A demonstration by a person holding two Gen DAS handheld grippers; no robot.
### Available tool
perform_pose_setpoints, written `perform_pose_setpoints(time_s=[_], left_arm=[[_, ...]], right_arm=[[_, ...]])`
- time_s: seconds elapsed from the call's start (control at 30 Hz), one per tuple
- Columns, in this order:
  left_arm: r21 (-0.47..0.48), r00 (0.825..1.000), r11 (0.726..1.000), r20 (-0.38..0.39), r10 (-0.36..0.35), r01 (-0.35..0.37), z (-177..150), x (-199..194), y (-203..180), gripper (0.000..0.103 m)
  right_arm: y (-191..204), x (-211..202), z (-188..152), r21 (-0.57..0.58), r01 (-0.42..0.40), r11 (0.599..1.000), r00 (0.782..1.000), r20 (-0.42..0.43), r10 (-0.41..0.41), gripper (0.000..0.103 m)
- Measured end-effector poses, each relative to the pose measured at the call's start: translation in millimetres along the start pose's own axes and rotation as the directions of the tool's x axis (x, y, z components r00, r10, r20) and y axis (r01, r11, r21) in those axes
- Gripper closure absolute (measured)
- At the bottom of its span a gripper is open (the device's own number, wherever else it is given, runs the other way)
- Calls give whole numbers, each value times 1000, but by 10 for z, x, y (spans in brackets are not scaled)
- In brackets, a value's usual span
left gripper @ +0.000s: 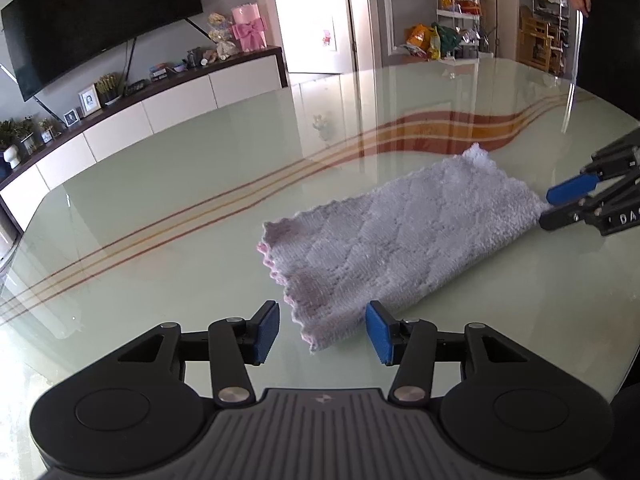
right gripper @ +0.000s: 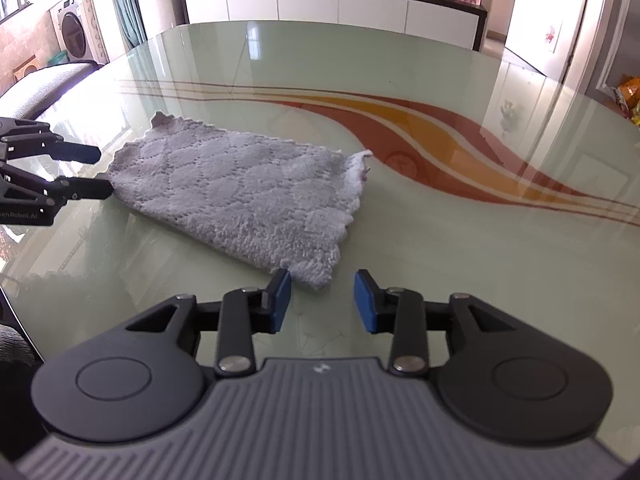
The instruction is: Fold towel
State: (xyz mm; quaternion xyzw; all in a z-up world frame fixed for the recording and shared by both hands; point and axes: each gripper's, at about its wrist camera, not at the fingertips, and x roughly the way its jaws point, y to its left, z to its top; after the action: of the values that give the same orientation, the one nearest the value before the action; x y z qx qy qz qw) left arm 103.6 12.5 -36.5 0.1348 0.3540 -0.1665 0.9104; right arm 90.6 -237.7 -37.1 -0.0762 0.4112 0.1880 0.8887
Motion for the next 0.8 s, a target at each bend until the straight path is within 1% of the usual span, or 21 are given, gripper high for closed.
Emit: perform_pose_setpoints(time_s=[0.2, 0.3, 0.4, 0.73, 0.8], left_arm=[[14, 1000, 1000, 18, 8, -8, 22, -16, -32, 48], [17, 1000, 1000, 19, 6, -7, 23, -17, -43, 47], [19, 1000, 1000, 19, 7, -7, 19, -19, -53, 45], [11, 1000, 1000, 20, 3, -3, 0, -12, -50, 43], [12, 1000, 1000, 25, 2, -2, 9, -17, -66, 40]], right_arm=[[10, 8, -6, 1, -5, 1000, 1000, 0, 5, 60], [4, 5, -13, 5, -1, 1000, 1000, -2, 1, 53], [4, 3, -15, 7, 3, 1000, 1000, -3, -3, 52], [20, 10, -9, -2, 7, 1000, 1000, -7, -7, 49], [17, 12, -8, -2, 6, 1000, 1000, -7, -6, 49]])
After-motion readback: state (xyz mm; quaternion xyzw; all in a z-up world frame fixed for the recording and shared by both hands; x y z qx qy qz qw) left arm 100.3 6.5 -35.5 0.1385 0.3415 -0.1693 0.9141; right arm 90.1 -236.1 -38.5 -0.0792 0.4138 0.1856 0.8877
